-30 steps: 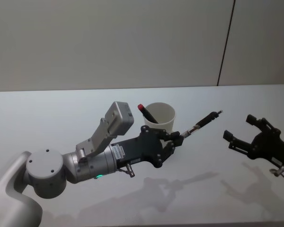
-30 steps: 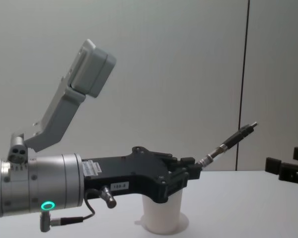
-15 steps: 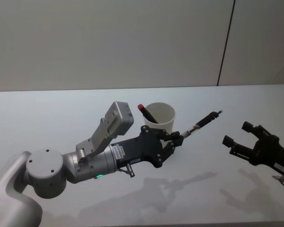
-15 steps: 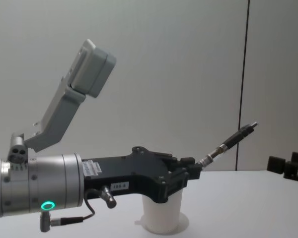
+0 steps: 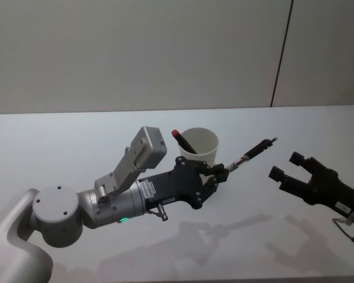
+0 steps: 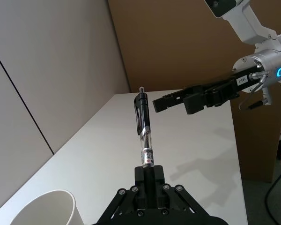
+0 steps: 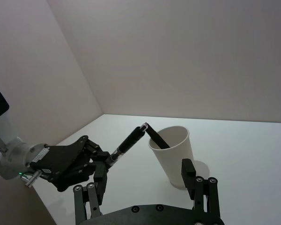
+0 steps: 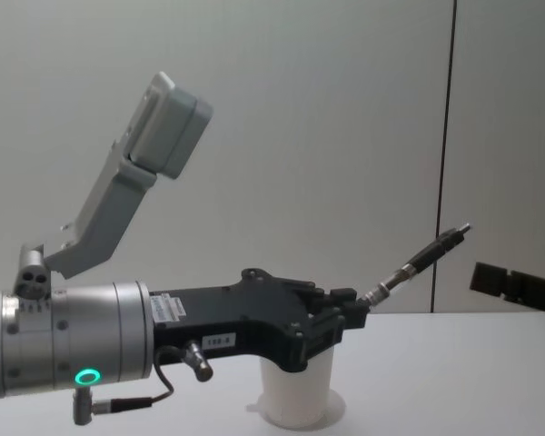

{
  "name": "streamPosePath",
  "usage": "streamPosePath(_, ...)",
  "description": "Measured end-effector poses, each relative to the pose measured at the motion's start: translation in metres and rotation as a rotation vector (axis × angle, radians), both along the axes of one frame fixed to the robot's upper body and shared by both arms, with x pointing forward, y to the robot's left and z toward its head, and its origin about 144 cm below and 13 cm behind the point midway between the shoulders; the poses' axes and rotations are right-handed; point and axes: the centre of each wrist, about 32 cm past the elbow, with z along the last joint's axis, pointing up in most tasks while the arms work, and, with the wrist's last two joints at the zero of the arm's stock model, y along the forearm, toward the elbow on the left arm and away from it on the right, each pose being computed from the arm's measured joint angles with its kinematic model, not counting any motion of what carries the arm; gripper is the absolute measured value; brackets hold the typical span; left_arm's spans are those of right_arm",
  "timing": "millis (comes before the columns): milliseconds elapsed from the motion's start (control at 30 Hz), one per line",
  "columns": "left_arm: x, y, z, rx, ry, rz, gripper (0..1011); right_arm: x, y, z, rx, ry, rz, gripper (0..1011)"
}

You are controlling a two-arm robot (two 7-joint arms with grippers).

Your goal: Place the pen into the pen holder.

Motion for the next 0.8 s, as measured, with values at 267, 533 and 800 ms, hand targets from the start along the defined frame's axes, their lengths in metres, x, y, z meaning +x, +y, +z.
streamPosePath(267, 0.000, 0.000, 0.000, 0.000, 0.000, 0.000, 127, 0.001, 0.009, 0.003, 0.052, 0.032, 0.015, 1001)
streamPosePath(533, 0.000, 0.000, 0.000, 0.000, 0.000, 0.000, 127, 0.002, 0.022, 0.007, 0.097, 0.078, 0.002, 1001)
streamPosePath(800, 0.000, 0.000, 0.000, 0.000, 0.000, 0.000, 127, 0.003, 0.033, 0.010, 0.125, 0.118, -0.009, 1001)
